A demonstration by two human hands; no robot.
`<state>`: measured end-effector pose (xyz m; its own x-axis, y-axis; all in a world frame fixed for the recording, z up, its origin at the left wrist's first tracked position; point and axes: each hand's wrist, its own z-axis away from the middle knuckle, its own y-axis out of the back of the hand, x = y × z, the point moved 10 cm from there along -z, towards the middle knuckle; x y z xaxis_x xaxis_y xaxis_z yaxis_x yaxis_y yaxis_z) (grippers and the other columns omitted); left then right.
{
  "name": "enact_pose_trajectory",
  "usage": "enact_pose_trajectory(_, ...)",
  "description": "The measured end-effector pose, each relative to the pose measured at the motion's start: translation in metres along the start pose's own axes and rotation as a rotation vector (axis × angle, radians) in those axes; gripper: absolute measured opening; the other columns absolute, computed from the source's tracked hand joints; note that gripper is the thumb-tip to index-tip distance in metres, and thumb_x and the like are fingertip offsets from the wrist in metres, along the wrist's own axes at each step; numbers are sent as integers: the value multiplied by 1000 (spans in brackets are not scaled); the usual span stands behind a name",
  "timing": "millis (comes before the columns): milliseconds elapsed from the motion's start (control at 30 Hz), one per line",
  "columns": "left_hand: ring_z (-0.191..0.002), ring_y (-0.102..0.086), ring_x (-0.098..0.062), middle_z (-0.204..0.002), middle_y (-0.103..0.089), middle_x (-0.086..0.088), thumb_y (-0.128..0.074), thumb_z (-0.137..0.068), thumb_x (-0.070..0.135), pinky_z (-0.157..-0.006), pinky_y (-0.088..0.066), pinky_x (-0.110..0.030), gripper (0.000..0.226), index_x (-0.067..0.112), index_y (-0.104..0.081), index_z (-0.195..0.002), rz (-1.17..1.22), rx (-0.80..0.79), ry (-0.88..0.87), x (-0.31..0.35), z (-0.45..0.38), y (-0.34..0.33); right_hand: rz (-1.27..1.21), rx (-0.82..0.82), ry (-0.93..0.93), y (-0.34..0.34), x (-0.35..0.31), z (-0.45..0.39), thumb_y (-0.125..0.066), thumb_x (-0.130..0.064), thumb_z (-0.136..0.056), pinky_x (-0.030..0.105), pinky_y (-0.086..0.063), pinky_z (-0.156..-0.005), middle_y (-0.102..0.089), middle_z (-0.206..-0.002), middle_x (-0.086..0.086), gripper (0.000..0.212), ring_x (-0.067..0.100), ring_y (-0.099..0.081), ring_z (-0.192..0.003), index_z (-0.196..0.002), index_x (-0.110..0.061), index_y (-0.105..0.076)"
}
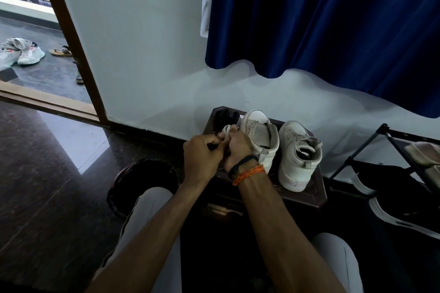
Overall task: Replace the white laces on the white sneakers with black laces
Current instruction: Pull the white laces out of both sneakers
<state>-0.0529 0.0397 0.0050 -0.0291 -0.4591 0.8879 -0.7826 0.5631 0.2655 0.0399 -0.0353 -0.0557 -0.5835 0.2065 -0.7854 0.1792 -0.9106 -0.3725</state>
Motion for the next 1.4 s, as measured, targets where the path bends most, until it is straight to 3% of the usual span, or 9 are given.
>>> enact_pose_trajectory(200,-62,-62,-7,-68,-68,4,-81,-70,10,-57,-47,-20,11,12,-70,-72,-233,-221,182,-32,-18,2,429,-4,206,5,4,-20,-40,-29,-105,38,-39,-66,-49,-60,1,44,19,-44,-56,-64,-18,-51)
enact_pose_trajectory(400,-93,-70,-20,-107,-74,-13,-69,-87,-8,-78,-60,-29,31,3,-70,-116,402,-489,509,-49,-20,-26,464,-119,99,4,16,-12,-41,-35,-105,21,-43,-44,-65,-74,3,37,14,-61,-56,-88,-18,-69)
enact_pose_trajectory(500,-88,-71,-19,-97,-75,-14,-72,-89,6,-73,-60,-28,19,4,-75,-108,473,-463,490,-47,-21,-29,527,-53,148,7,8,-16,-33,-70,-92,42,-60,-75,-76,-98,7,65,27,-72,-89,-100,-20,-74)
enact_pose_trajectory(567,-90,-74,-22,-97,-77,-15,-74,-88,8,-80,-61,-34,19,4,-76,-107,447,-438,462,-48,-23,-31,547,13,188,13,7,-32,-26,-87,-70,50,-56,-93,-74,-106,9,89,30,-70,-100,-107,-20,-73)
enact_pose_trajectory(733,-88,-74,-25,-94,-76,-18,-67,-87,-10,-75,-61,-30,17,-3,-76,-99,368,-384,461,-54,-30,-28,740,1,218,16,14,-48,-10,-91,-59,55,-49,-102,-71,-117,11,108,34,-65,-112,-119,-22,-67)
enact_pose_trajectory(967,-69,-70,-24,-81,-71,-21,-65,-82,-19,-72,-63,-31,13,-13,-72,-91,346,-369,480,-60,-46,-21,809,-20,455,3,2,-28,-33,-71,-84,42,-50,-76,-66,-80,-3,64,24,-62,-80,-100,-17,-64)
enact_pose_trajectory(1067,-75,-71,-25,-87,-73,-26,-63,-83,-16,-71,-63,-30,14,-13,-73,-92,264,-359,456,-64,-57,-19,918,-42,567,-5,-4,-21,-46,-47,-100,39,-53,-82,-74,-92,5,38,28,-69,-89,-104,-20,-71)
enact_pose_trajectory(1233,-73,-73,-23,-76,-75,-18,-63,-81,-14,-74,-63,-33,15,-6,-75,-84,137,-324,440,-82,-70,-21,1040,43,569,-6,3,-32,-47,-41,-101,24,-35,-68,-71,-101,18,40,34,-68,-100,-107,-9,-71)
enact_pose_trajectory(1400,-72,-74,-8,-72,-76,-2,-78,-78,1,-71,-61,-22,9,9,-80,-76,-108,-346,308,-88,-87,-29,1269,70,636,-16,-6,-15,-53,-22,-99,33,-38,-73,-62,-111,25,28,42,-61,-103,-105,1,-68)
